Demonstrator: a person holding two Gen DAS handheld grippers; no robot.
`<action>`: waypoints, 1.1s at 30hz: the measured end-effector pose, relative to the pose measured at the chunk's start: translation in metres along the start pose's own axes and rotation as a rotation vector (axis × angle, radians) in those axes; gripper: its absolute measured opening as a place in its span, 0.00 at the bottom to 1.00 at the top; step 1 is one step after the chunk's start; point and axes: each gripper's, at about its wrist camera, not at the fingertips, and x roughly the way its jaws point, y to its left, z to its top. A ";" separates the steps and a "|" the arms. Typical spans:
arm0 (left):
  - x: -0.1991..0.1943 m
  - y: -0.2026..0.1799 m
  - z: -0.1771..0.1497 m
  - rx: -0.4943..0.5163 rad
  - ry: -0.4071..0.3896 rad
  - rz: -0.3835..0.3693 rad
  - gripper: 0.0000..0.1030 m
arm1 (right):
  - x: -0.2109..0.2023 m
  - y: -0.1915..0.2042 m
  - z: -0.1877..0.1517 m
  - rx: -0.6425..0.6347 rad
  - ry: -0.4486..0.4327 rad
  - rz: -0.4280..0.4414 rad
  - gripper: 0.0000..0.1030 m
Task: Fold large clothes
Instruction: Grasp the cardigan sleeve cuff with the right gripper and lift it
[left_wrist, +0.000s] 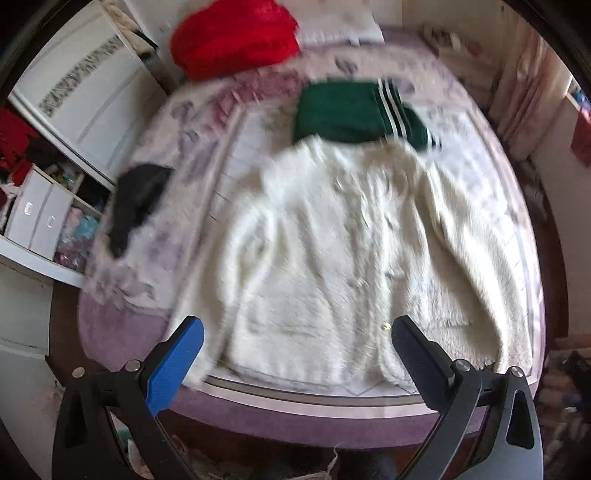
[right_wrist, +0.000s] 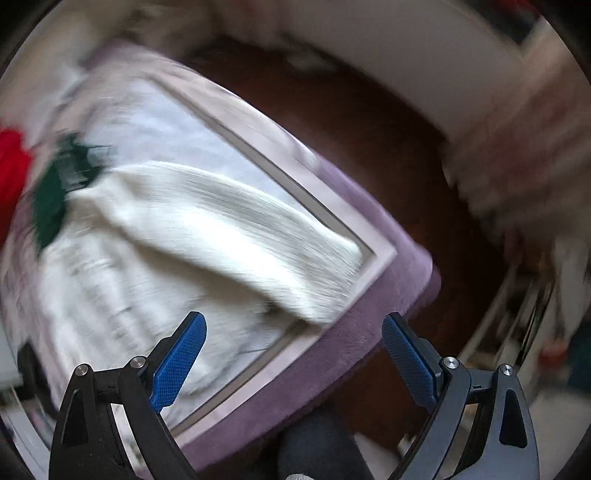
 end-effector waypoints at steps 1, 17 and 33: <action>0.013 -0.011 0.000 0.007 0.017 -0.003 1.00 | 0.042 -0.021 0.009 0.067 0.035 -0.012 0.94; 0.165 -0.175 -0.017 0.396 0.073 -0.056 1.00 | 0.191 -0.061 0.020 0.369 0.058 -0.022 0.14; 0.155 -0.195 -0.025 0.397 0.122 -0.113 1.00 | 0.150 -0.101 -0.002 0.381 0.094 0.222 0.68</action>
